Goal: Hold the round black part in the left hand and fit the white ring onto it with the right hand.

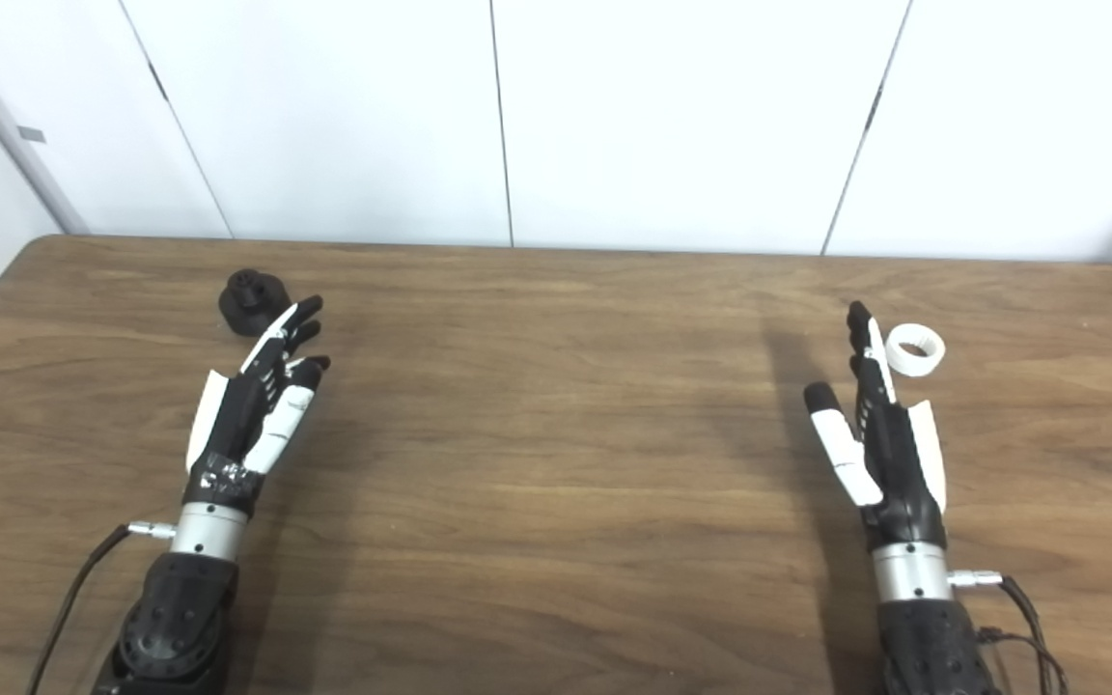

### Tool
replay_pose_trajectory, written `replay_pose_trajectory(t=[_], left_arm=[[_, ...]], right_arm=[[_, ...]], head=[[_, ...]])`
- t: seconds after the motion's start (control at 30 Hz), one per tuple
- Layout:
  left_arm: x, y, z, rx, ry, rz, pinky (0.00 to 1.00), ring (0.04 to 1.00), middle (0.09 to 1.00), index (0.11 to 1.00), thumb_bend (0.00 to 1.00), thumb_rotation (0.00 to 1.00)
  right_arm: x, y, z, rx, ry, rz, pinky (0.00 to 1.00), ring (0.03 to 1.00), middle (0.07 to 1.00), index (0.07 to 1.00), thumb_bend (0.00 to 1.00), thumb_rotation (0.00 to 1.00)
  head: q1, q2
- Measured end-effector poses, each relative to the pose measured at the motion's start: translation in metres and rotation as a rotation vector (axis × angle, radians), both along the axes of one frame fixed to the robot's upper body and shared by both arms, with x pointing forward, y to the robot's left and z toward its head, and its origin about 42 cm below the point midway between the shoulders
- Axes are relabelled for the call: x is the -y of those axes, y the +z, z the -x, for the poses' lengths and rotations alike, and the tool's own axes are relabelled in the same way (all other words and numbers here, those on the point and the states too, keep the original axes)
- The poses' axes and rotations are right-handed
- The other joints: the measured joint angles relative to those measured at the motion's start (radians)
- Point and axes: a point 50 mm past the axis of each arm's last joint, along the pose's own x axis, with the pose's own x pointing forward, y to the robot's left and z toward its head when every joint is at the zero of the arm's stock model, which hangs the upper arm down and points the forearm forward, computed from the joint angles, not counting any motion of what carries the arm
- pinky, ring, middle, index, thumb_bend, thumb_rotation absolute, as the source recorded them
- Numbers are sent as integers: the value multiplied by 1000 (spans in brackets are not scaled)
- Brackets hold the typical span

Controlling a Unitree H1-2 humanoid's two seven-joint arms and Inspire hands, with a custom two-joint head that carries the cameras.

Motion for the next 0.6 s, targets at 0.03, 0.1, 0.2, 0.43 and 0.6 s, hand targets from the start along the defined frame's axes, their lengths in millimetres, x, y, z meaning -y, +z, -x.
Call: replay_pose_trajectory(t=[0.03,0.1,0.2,0.43,0.6], left_arm=[[0,0,0,1,0,0,789,916,952,921,625,838],[0,0,0,1,-1,-1,789,914,951,922,628,844],[0,0,0,5,-4,-2,791,914,950,923,630,841],[1,0,0,12,-6,-1,788,919,952,920,613,824],[1,0,0,24,1,-2,817,910,939,911,612,750]], right_arm=[[0,0,0,0,0,-1,1000,1000,990,992,498,896],[0,0,0,0,0,0,1000,1000,992,991,501,902],[0,0,0,0,0,-1,1000,1000,993,990,503,897],[0,0,-1,8,4,-9,1000,1000,996,989,479,894],[0,0,-1,17,8,-9,1000,1000,995,990,456,880]], head=[[0,0],[3,0],[5,-3],[11,-11],[32,-31]])
